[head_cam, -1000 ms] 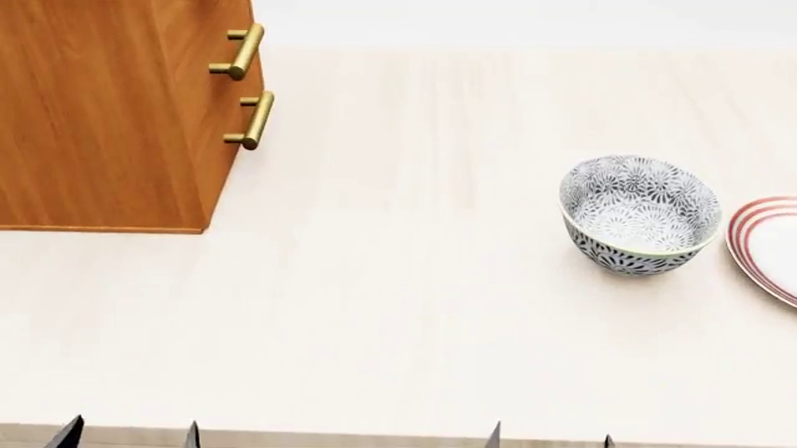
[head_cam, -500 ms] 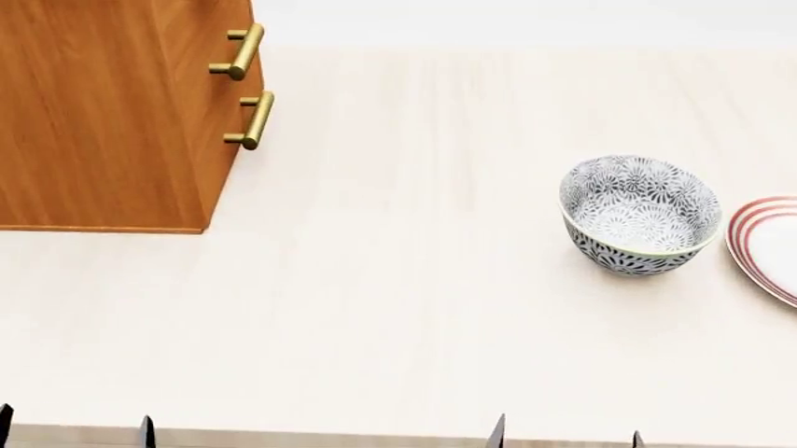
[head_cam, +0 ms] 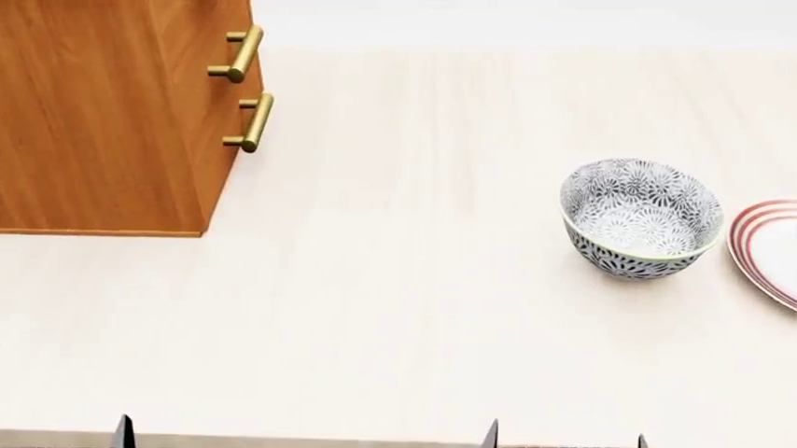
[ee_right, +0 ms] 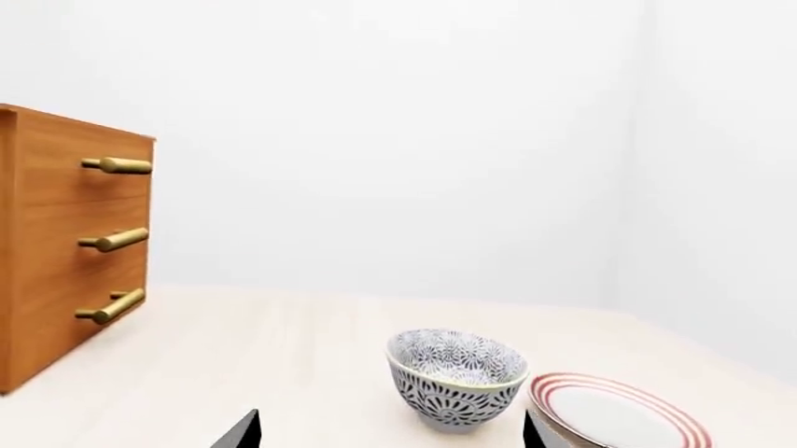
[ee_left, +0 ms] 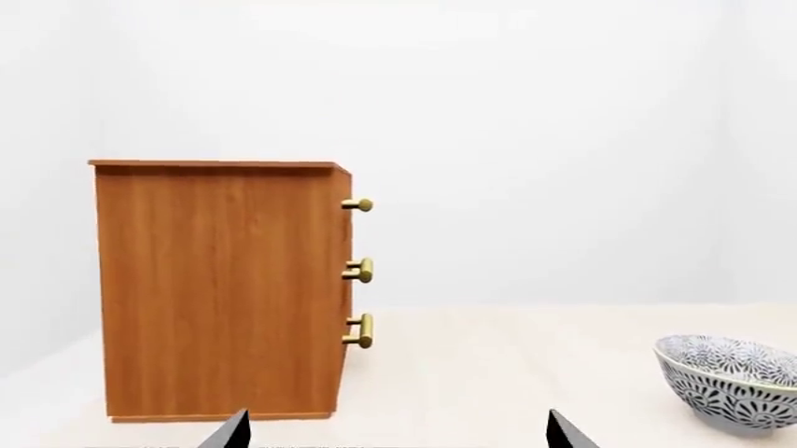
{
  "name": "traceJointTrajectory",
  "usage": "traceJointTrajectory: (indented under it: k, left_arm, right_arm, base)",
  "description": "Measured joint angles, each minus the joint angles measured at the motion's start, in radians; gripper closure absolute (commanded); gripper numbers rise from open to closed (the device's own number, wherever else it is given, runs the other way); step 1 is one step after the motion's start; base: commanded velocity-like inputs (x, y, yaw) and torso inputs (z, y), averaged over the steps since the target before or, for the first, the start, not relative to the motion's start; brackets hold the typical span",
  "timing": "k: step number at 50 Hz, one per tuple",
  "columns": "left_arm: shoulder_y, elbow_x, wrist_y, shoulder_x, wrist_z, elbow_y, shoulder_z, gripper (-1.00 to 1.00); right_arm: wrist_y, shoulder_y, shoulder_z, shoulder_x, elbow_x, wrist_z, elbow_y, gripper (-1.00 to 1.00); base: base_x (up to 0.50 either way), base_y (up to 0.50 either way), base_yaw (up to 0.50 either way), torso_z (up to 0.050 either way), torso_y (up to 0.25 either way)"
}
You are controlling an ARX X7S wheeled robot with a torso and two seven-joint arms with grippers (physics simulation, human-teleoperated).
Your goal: Put the bowl on top of the cabinet.
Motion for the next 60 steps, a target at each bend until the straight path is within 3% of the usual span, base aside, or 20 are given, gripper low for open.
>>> traceJointTrajectory:
  k: [40, 60]
  left_arm:
    - [-0.003, -0.017, 0.022, -0.028, -0.034, -0.009, 0.02, -1.0]
    - [-0.011, -0.025, 0.02, -0.038, -0.045, -0.016, 0.034, -1.0]
  right_arm:
    - [-0.015, -0.007, -0.03, 0.028, -0.015, 0.026, -0.011, -1.0]
    - [-0.019, -0.005, -0.046, 0.041, -0.031, 0.037, -0.009, -1.0]
  base:
    - [0.0, 0.0, 0.0, 0.05, 0.0]
    - [0.17, 0.0, 0.0, 0.0, 0.0]
